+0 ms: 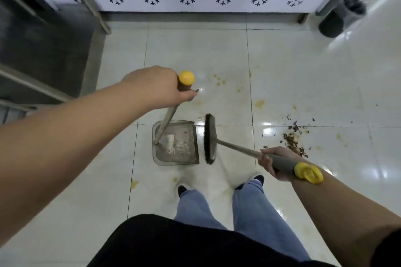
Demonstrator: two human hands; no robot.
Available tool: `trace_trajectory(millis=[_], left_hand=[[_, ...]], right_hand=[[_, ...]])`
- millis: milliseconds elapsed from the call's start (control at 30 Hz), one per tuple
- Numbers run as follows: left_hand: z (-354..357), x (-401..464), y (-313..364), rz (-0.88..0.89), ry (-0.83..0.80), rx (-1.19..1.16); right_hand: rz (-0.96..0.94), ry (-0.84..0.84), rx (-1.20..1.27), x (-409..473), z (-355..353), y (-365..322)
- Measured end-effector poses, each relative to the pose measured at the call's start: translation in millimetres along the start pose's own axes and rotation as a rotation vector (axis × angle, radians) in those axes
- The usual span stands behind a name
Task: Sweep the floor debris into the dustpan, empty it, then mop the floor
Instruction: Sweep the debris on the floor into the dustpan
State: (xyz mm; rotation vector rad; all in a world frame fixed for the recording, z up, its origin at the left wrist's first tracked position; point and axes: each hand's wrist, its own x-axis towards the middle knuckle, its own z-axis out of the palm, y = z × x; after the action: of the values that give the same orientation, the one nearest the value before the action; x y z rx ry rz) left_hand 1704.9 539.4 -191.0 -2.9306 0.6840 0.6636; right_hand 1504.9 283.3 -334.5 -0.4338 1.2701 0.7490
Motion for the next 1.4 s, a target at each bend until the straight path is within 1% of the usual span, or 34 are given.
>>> trace_trajectory(millis=[167,333,400,500,633,733,833,933,1133,1233,1300,1400], left_hand=[[-9.8,43.0,119.1,0.074,-0.025,0.006],[-19.8,75.4,239.1,0.182,-0.051,0.052],[-20.9,84.8,279.2,0.224,-0.077,0.072],[-22.6,94.8,332.5,0.285,-0.115,0.099],[-26.0,103.6,383.7,0.357,-0.086,0.155],[-34.6,113.9,400.6,0.375,-0.069,0.177],[-48.3,122.8,401.5,0.396,-0.016,0.211],[-56.3,129.8,396.7,0.449,0.036,0.256],[-53.6,135.1,398.0,0.471,-0.035,0.211],[-51.0,141.5,398.7,0.510,-0.057,0.225],[-49.4,145.6,401.1,0.490,-0.071,0.205],[-55.3,155.5,414.2,0.455,-0.041,0.213]], right_hand=[[-0.020,0.016,0.028,-41.1,-97.7,-56.0],[-0.077,0.118,0.057,-76.5,-197.1,-102.5],[-0.108,0.133,0.100,-87.7,-230.4,-116.0],[-0.125,0.069,0.216,-102.0,-269.6,-125.9],[-0.106,0.051,0.145,-117.8,-295.4,-124.1],[-0.109,0.041,0.138,-132.3,-309.1,-118.4],[-0.111,-0.007,0.233,-146.2,-310.0,-110.4],[-0.185,0.008,0.239,-155.0,-300.0,-107.2],[-0.427,0.297,0.028,-176.9,-293.2,-115.6],[-0.441,0.483,-0.131,-177.6,-303.1,-132.2],[-0.450,0.616,-0.232,-176.1,-313.8,-150.0],[-0.498,0.710,-0.269,-179.2,-338.7,-187.9]])
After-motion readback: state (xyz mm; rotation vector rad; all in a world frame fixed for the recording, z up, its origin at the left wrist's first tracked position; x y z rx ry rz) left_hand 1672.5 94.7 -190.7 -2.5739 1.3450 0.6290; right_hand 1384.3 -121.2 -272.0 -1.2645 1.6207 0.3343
